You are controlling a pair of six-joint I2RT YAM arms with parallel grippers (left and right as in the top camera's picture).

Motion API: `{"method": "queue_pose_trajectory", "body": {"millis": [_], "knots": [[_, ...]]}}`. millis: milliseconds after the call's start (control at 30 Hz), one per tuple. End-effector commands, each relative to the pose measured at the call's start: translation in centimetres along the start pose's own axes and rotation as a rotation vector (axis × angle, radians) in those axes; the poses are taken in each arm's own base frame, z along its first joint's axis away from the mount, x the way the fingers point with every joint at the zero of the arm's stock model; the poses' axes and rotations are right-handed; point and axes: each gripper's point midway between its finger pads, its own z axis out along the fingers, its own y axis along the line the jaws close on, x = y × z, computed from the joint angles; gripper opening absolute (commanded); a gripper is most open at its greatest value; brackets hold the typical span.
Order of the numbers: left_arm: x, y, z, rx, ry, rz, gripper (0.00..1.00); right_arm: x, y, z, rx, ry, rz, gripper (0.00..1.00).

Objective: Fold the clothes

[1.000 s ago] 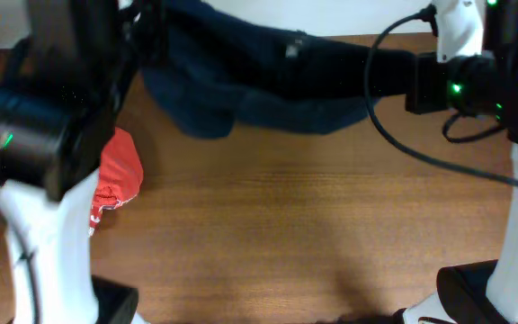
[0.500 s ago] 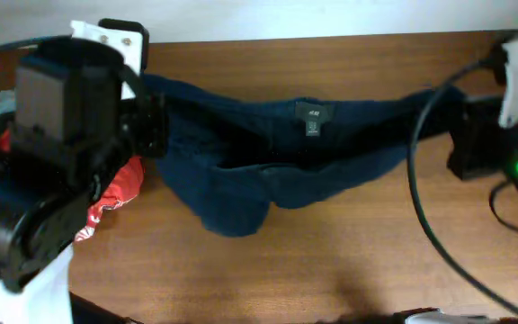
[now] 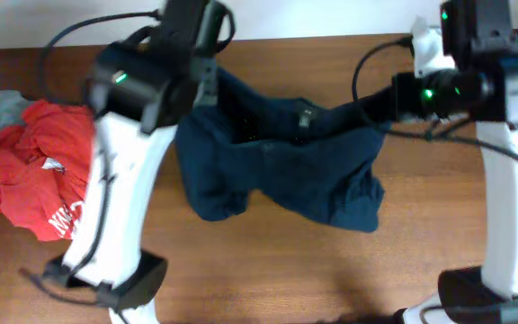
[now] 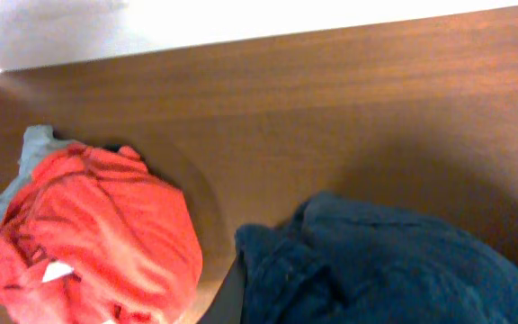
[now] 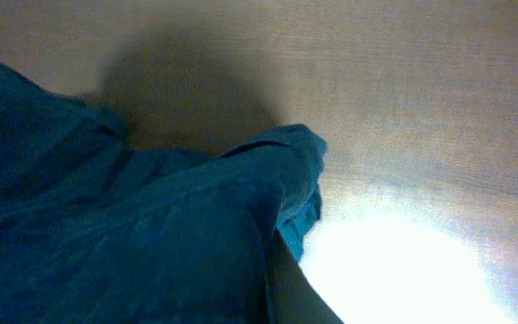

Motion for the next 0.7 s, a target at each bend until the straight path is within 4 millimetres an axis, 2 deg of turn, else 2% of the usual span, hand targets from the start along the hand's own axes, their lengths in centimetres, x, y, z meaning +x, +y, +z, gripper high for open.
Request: {"method": "queue_pose_trajectory", "body": {"millis": [0, 67, 167, 233, 333, 367, 467, 533, 567, 667], "knots": [[-1.0, -0.5, 3.1, -0.077, -0.009, -0.009, 0.01, -1.6, -0.9, 0.9, 0.037, -0.039, 0.007, 0.04], [-2.4, -0.6, 3.2, -0.077, -0.065, -0.012, 0.01, -3.2, -0.8, 0.2, 0.036, -0.113, -0.005, 0.04], [-4.9, -0.5, 1.8, -0.057, -0.173, -0.031, 0.01, -5.5, -1.0, -1.9, 0.041, -0.226, -0.025, 0.04], [-6.0, 0.0, 0.1, -0.047, -0.231, -0.047, 0.01, -6.2, -1.0, -4.0, 0.046, -0.285, -0.029, 0.04], [-6.6, 1.4, -3.3, -0.030, -0.300, -0.081, 0.01, -6.1, -0.7, -7.8, 0.045, -0.356, -0.032, 0.04], [-6.7, 1.7, -3.8, -0.028, -0.308, -0.085, 0.01, -5.8, -0.6, -8.7, 0.044, -0.368, -0.032, 0.04], [-6.0, 3.2, -7.2, -0.013, -0.343, -0.101, 0.01, -3.9, -0.5, -10.9, 0.043, -0.360, -0.027, 0.04], [-5.0, 3.9, -9.5, 0.011, -0.352, -0.098, 0.01, -2.3, -0.5, -12.0, 0.041, -0.338, -0.011, 0.04], [-4.0, 4.2, -11.1, 0.032, -0.353, -0.095, 0.01, -1.9, 0.2, -12.8, 0.002, -0.353, 0.004, 0.04], [-2.0, 4.8, -13.6, 0.061, -0.348, -0.090, 0.01, -1.1, 1.0, -14.6, -0.050, -0.390, 0.023, 0.04]]}}
